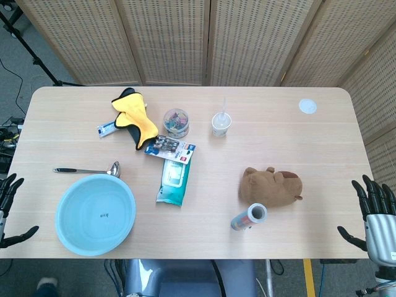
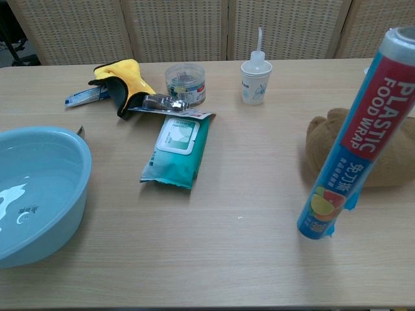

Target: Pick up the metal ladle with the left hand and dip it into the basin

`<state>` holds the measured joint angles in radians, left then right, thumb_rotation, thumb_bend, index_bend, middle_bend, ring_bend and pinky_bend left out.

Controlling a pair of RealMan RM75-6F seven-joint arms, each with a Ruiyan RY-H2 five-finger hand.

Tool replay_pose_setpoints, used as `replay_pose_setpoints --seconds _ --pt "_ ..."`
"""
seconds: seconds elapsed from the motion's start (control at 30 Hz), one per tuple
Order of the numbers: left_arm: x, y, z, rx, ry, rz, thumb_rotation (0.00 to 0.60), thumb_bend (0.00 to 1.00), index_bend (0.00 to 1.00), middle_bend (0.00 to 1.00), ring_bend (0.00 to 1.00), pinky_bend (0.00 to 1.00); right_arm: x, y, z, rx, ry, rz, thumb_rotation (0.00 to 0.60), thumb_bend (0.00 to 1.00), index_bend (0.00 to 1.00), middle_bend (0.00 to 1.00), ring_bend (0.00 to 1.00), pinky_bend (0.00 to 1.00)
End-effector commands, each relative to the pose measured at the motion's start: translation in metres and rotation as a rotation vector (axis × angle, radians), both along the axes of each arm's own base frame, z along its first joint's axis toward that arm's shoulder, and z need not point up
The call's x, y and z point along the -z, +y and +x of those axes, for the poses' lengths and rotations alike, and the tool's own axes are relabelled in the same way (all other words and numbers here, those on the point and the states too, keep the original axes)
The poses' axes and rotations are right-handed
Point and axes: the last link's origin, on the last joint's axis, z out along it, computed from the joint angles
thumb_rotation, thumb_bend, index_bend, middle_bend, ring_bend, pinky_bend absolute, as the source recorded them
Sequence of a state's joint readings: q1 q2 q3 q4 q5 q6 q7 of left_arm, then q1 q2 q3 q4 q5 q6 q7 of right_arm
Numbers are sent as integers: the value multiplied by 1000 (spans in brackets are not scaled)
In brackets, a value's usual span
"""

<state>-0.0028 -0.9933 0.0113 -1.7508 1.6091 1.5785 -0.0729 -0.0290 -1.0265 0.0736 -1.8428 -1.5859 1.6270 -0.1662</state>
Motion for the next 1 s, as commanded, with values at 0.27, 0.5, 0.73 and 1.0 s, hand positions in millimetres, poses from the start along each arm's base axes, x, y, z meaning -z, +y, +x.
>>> replay_pose_setpoints --seconds 0.27,0.5,0.73,1.0 --pt "1 3 -1 -6 8 -6 600 59 0 0 0 51 -1 2 2 0 -26 12 600 0 0 0 0 0" --pt "3 63 -17 -7 42 -26 600 71 0 254 146 121 -4 1 2 4 -48 7 600 0 0 0 0 0" --pt "13 121 -43 -78 11 -99 600 71 0 877 905 866 -3 1 4 -1 -67 1 600 0 0 0 0 0" --pt "26 159 -64 -156 86 -149 600 75 10 945 969 947 2 1 3 5 -61 22 600 0 0 0 0 0"
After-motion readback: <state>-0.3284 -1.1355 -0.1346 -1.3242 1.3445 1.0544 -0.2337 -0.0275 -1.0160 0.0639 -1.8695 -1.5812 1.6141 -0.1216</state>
